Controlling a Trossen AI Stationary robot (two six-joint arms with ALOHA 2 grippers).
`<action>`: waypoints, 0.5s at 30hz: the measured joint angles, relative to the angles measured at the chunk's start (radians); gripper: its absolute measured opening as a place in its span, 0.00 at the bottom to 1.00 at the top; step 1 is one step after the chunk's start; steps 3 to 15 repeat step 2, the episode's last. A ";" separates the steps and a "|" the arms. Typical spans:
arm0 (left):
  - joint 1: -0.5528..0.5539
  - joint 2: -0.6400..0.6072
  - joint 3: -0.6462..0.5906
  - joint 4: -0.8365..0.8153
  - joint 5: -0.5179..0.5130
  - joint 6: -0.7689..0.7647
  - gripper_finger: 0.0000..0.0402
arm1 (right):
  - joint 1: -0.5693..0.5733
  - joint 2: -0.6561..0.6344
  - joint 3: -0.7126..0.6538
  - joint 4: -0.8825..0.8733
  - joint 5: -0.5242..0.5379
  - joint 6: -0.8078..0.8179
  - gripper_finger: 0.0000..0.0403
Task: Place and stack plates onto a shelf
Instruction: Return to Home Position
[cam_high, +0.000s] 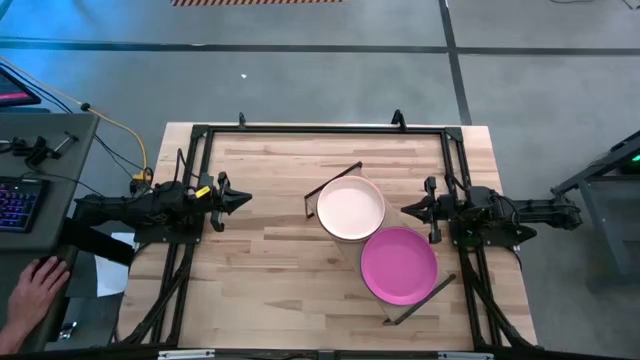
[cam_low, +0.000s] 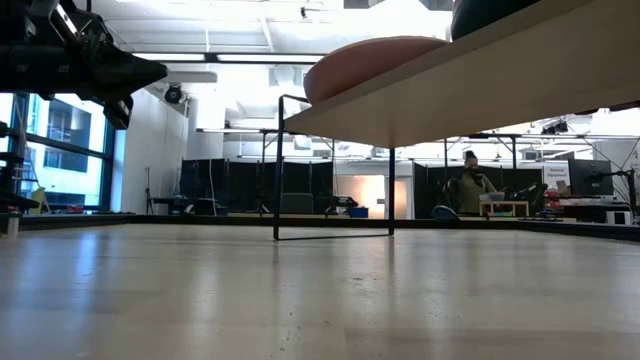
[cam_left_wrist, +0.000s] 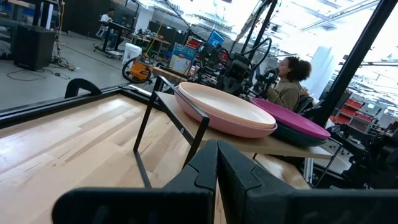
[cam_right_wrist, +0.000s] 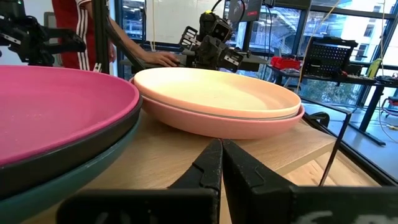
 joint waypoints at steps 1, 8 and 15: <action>0.000 0.000 0.000 0.000 0.000 0.000 0.00 | 0.000 0.000 0.000 0.000 0.000 -0.003 0.00; 0.000 0.000 0.000 0.000 0.000 0.000 0.00 | 0.000 0.000 0.000 0.000 0.000 -0.003 0.00; 0.000 0.000 0.000 0.000 0.000 0.000 0.00 | 0.000 0.000 0.000 0.000 0.000 -0.003 0.00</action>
